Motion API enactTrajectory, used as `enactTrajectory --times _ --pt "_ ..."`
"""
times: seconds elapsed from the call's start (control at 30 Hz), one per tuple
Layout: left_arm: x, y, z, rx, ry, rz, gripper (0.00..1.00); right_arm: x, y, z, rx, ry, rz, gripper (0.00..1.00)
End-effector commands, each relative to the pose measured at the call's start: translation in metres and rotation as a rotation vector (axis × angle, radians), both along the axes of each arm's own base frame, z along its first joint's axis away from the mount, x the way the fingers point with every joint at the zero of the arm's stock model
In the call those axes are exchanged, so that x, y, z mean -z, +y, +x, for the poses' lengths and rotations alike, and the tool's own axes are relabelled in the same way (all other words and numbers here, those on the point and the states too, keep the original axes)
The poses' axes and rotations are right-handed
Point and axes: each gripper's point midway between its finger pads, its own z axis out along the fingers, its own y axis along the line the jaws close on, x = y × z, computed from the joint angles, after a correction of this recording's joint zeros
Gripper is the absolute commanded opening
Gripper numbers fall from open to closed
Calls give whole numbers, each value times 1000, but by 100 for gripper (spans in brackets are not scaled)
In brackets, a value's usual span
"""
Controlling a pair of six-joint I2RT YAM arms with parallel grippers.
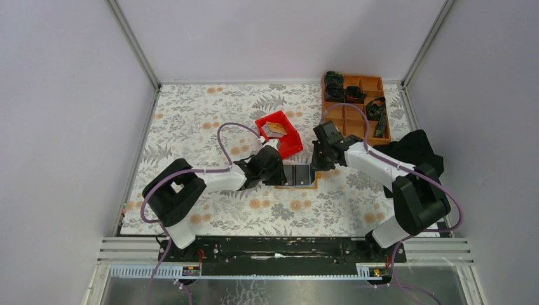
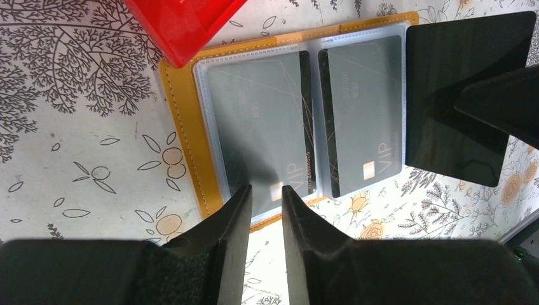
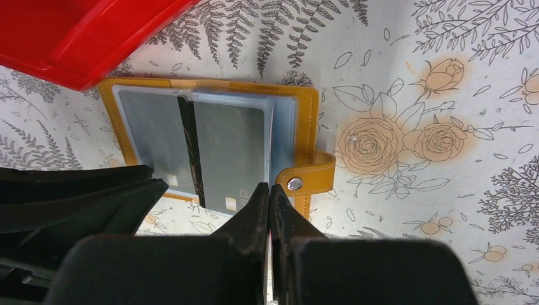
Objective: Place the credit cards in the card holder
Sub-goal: Turn over the card slot in the card holder.
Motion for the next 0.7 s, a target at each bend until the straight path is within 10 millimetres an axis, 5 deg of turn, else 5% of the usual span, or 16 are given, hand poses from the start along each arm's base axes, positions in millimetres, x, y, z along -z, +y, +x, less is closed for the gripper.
enactTrajectory --times 0.0,0.67 --pt "35 25 -19 3 79 135 32 -19 10 8 10 -51 78 0" --pt "34 31 -27 -6 86 143 31 -28 30 8 -2 -55 208 0"
